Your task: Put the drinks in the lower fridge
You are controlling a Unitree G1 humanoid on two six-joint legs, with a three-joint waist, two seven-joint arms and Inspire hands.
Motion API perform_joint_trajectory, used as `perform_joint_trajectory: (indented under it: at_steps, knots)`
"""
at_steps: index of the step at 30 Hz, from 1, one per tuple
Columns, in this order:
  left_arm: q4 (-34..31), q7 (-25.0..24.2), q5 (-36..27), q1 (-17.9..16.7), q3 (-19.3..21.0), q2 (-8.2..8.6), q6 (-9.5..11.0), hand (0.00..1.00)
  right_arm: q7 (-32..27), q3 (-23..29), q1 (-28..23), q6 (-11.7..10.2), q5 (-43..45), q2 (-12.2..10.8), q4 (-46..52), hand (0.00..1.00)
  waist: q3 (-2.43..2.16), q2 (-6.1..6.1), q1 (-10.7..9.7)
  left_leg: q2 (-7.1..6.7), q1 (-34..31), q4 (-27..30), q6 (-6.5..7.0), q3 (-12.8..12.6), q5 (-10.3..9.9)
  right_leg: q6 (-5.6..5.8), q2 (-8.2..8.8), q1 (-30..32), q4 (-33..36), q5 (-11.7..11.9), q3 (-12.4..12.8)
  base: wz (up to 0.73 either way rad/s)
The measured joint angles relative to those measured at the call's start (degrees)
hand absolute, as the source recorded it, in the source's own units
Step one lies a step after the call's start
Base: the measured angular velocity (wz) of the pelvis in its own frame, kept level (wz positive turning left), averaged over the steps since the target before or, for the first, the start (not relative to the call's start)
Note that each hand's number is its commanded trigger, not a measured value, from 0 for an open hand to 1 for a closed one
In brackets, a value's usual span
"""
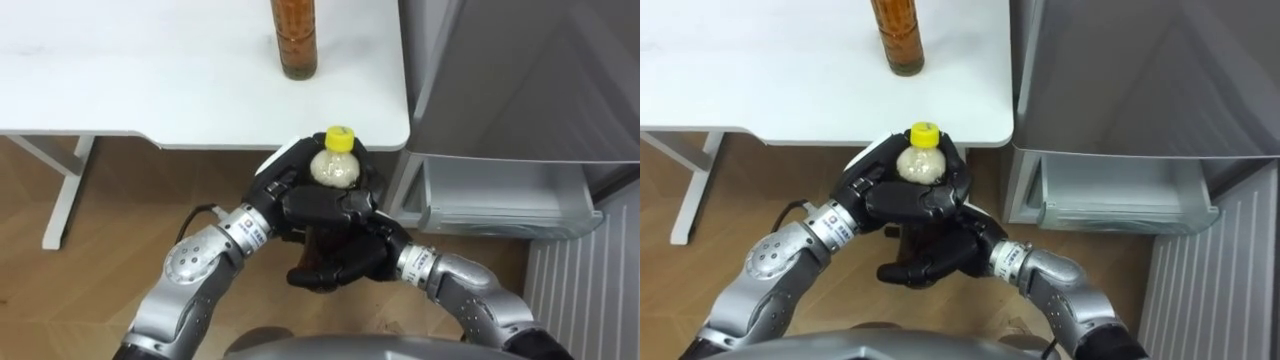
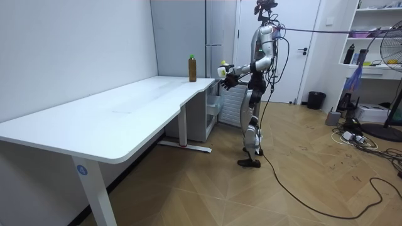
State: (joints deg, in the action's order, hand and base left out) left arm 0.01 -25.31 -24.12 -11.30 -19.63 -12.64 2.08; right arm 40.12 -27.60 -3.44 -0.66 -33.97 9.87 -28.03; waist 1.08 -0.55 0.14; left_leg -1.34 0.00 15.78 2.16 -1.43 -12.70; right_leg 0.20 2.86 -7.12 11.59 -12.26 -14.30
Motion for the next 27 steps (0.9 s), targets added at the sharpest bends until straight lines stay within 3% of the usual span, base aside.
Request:
perform_joint_trajectory:
  at_steps: [14, 15, 17, 27]
  knots:
    - [1.7, 1.9, -3.2, 0.0, 0.0, 0.63, -1.7, 0.99, 0.5, -2.1, -0.1, -0.8, 0.6, 1.3, -0.1, 1.00, 0.24, 0.42, -0.1, -0.02, 0.1, 0.0, 0.00, 0.0, 0.0, 0.00, -0.01, -0.2, 0.0, 0.0, 0.0, 0.00]
    - [1.7, 2.1, -3.2, 0.0, -0.1, 0.66, -1.7, 0.79, 0.3, -2.1, -0.1, -0.8, 0.6, 1.3, -0.1, 1.00, 0.24, 0.41, -0.1, -0.02, 0.1, 0.0, 0.00, -0.1, 0.0, 0.00, -0.01, -0.2, 0.0, 0.0, 0.0, 0.00]
    - [1.7, 2.4, -3.2, 0.0, -0.2, 0.73, -1.7, 0.00, 0.1, -2.1, -0.1, -0.8, 0.6, 1.3, -0.1, 1.00, 0.24, 0.42, -0.1, -0.03, 0.1, 0.0, 0.00, -0.1, 0.0, 0.00, 0.00, -0.2, 0.0, 0.0, 0.0, 0.00]
    - [1.7, 2.7, -3.3, 0.2, -0.4, 0.65, -1.7, 0.00, 0.1, -2.1, -0.2, -0.6, 0.5, 1.4, -0.1, 1.00, 0.23, 0.42, -0.1, -0.03, 0.2, 0.0, 0.00, -0.1, 0.0, 0.00, 0.00, -0.2, 0.0, 0.0, 0.0, 0.00]
